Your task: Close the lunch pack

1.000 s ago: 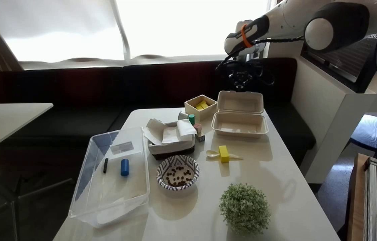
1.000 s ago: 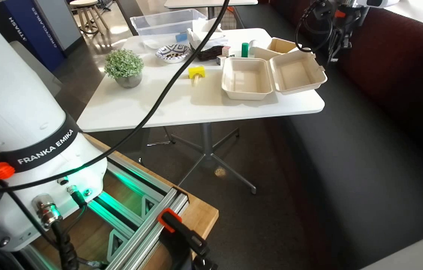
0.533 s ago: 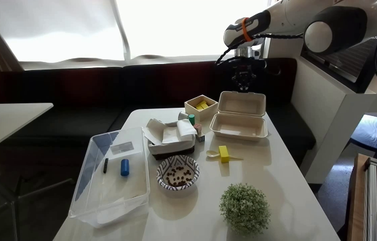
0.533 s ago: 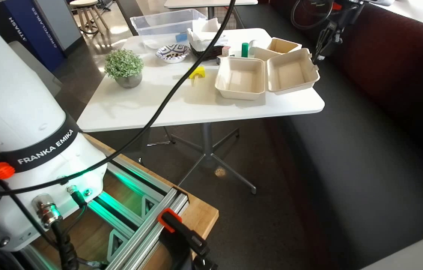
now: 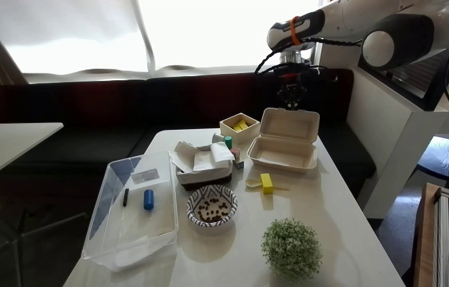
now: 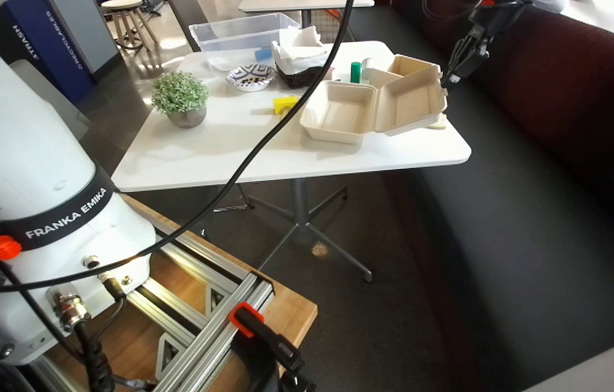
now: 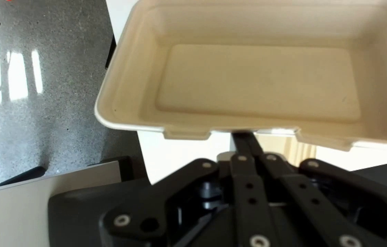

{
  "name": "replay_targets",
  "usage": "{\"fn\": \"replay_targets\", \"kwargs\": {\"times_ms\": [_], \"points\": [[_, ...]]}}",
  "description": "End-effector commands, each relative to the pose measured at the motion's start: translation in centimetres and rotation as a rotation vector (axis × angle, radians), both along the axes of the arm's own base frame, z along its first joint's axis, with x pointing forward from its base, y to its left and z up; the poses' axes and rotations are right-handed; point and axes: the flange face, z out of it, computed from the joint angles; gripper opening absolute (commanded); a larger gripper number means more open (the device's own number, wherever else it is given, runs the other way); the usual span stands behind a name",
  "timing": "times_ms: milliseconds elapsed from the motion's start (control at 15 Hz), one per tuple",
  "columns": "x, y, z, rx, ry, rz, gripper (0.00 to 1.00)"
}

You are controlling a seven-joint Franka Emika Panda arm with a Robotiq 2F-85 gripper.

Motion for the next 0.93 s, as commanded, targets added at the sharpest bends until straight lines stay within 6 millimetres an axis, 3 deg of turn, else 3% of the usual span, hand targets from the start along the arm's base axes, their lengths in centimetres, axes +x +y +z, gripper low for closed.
{"fn": "replay_targets", "kwargs": {"times_ms": [0, 400, 667, 733, 800, 867], "points": [[0.3, 0.2, 1.1, 0.074, -0.018, 0.012, 0.0], [0.6, 1.8, 4.0, 0.172, -0.041, 0.062, 0.0], [0.6, 3.0, 4.3, 0.218, -0.025, 0.099, 0.0], [1.0, 2.9, 4.3, 0.199, -0.039, 0.091, 0.0], [2.5, 1.7, 4.5, 0.068, -0.123, 0.092, 0.0], [2.5, 1.4, 4.2, 0.064, -0.128, 0.062, 0.0]]}}
